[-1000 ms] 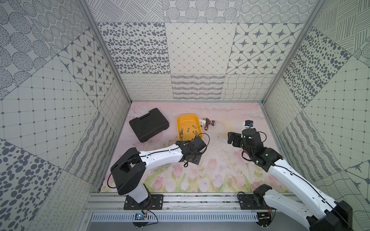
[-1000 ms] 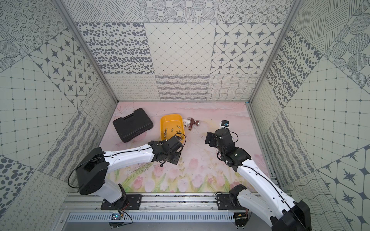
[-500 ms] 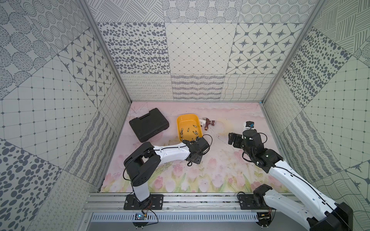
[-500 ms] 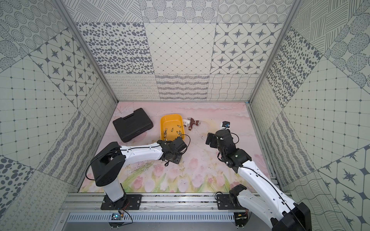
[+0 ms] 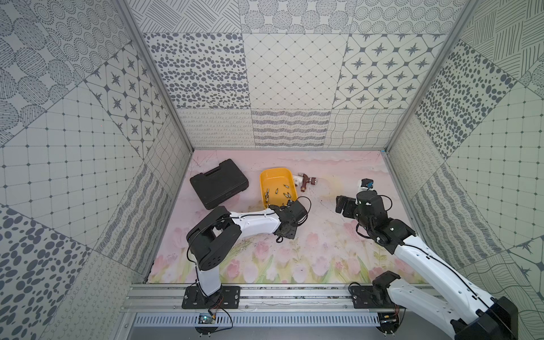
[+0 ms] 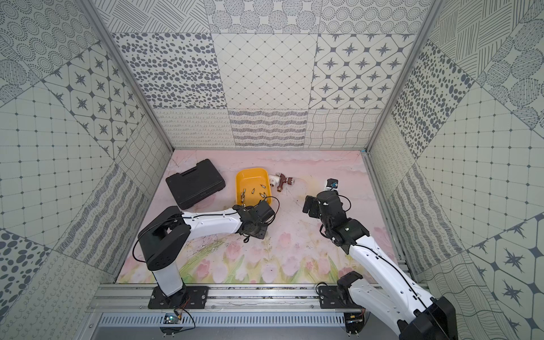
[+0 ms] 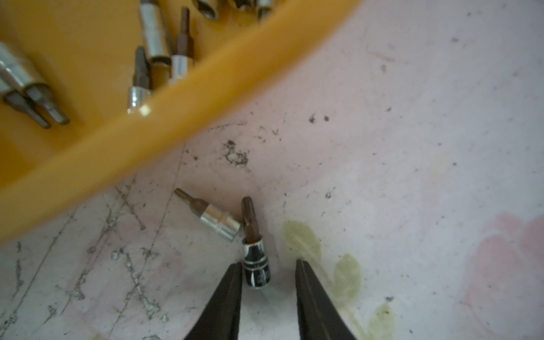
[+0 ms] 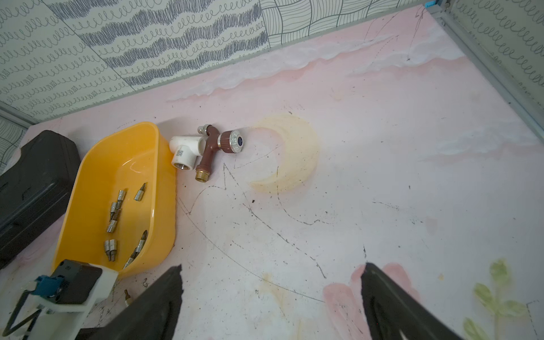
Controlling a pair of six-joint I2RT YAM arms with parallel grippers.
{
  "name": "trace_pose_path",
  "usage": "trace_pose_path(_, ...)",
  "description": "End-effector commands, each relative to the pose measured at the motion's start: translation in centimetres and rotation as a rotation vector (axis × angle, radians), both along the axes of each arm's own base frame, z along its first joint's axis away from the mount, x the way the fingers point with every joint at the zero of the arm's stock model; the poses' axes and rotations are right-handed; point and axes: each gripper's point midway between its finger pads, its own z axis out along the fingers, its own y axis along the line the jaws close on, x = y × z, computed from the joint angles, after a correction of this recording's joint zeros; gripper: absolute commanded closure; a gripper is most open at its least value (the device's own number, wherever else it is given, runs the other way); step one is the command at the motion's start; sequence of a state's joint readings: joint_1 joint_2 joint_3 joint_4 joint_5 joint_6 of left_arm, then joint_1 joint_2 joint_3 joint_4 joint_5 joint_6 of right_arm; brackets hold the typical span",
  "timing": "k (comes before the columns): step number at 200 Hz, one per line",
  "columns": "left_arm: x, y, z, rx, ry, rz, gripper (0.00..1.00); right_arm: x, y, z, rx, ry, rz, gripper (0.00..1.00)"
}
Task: Put the bit on the desktop into the storage box
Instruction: Pick up the screwdriver bit from the center of the board.
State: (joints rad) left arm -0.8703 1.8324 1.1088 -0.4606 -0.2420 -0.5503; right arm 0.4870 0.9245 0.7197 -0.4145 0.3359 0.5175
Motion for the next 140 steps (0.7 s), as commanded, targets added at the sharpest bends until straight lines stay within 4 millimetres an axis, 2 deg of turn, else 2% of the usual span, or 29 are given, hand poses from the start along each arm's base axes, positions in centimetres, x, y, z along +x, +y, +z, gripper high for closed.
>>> trace_pose_path(1, 0.51, 0.15, -0.32, 0.008, -0.005, 0.017, 0.66, 0.43, 0.14, 0.1, 0.017, -0.018, -0.004, 0.03)
trace_pose_path(33, 0.45, 0.13, -0.76, 0.01, 0.008, 0.016, 0.69, 0.45, 0.06, -0.11, 0.013, -0.012, -0.007, 0.03)
trace_pose_path(106, 0.26, 0.01, -0.96, 0.005, 0.02, 0.015, 0.88, 0.42, -0.07, -0.37, 0.011, -0.007, -0.014, 0.03)
trace_pose_path(140, 0.28, -0.09, -0.66, -0.004, 0.017, 0.014, 0.9, 0.41, -0.08, -0.4, 0.011, -0.008, -0.015, 0.03)
